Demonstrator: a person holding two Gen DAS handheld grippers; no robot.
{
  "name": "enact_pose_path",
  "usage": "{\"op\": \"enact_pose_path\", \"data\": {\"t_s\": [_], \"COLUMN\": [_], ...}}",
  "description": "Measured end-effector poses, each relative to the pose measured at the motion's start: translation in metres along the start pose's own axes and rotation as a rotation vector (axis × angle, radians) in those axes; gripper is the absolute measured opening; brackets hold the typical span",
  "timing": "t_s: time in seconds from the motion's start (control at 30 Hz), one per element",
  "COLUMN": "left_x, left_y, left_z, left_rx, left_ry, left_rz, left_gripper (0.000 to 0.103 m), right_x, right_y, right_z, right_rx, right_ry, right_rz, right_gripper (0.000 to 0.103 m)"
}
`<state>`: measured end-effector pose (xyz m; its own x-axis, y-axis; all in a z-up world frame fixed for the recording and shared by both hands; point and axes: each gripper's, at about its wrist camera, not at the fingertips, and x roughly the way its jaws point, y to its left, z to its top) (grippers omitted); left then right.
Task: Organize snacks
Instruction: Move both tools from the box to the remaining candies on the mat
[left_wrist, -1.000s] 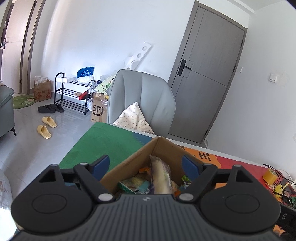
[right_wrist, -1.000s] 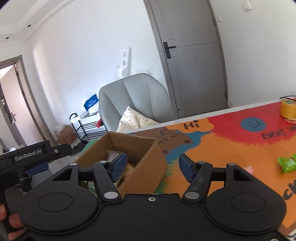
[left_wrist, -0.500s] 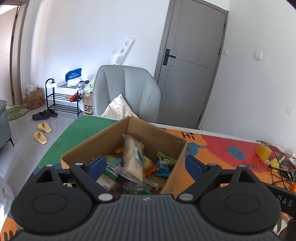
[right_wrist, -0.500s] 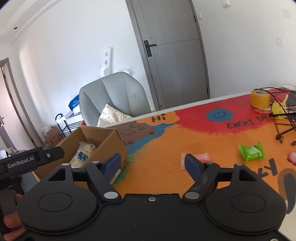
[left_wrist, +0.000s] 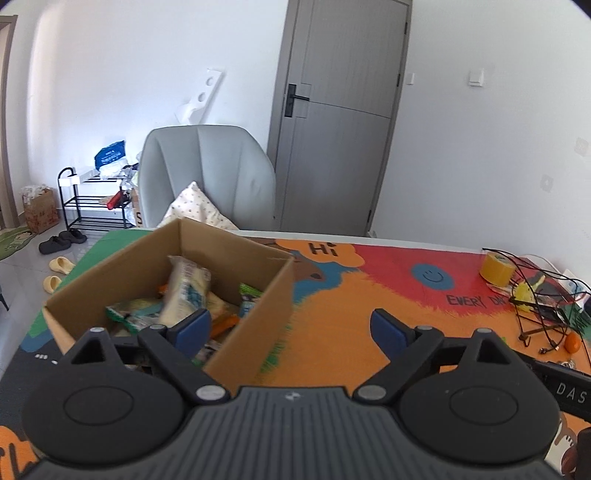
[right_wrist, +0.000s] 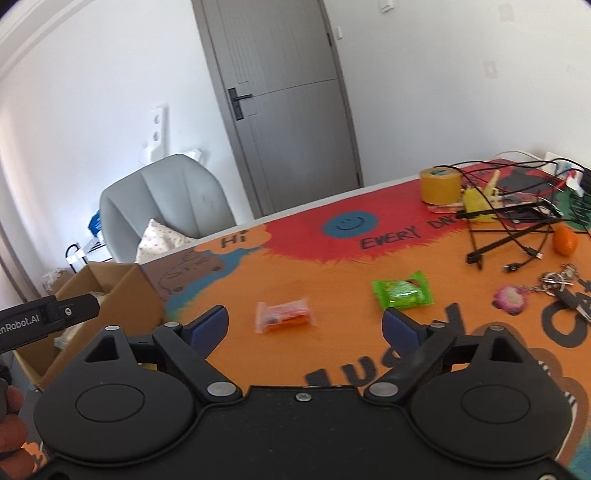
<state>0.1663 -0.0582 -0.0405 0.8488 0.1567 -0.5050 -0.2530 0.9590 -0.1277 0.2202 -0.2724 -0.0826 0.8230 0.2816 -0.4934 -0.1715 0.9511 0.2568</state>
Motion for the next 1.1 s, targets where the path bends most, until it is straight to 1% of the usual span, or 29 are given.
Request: {"op": "enact_pose_path", "data": {"t_s": [0.2, 0.5, 0.63, 0.8, 1.03, 1.1], "left_x": [0.017, 0.045, 0.06, 0.079, 0.106, 0.113], "left_y": [-0.028, -0.065, -0.082, -0.099, -0.117, -0.122], "left_z": [-0.008, -0.009, -0.013, -0.016, -0.017, -0.019], "left_rx": [0.038, 0.068, 0.086, 0.122, 0.138, 0.147], "left_ry": [0.04, 0.077, 0.105, 0.128, 0.155, 0.163], "left_rz": [-0.029, -0.056, -0.061, -0.06, -0.049, -0.044], "left_gripper": [0.092, 0.092, 0.092, 0.092, 0.092, 0.092], "right_x": [0.006, 0.021, 0.032, 0.048, 0.073, 0.08], "right_y": [-0.026, -0.055, -0.065, -0.076, -0.092, -0.094], "right_z": [0.001, 0.007, 0.009, 0.011, 0.014, 0.015], "right_rx": [0.017, 0.034, 0.042, 0.061, 0.078, 0.079], "right_ry": [0.003, 0.013, 0.019, 0.037, 0.07, 0.082], "right_rz": [-0.049, -0.076, -0.065, -0.047, -0.033, -0.027], "right_gripper": [0.091, 0.09, 0.086, 0.08, 0.077, 0.074]}}
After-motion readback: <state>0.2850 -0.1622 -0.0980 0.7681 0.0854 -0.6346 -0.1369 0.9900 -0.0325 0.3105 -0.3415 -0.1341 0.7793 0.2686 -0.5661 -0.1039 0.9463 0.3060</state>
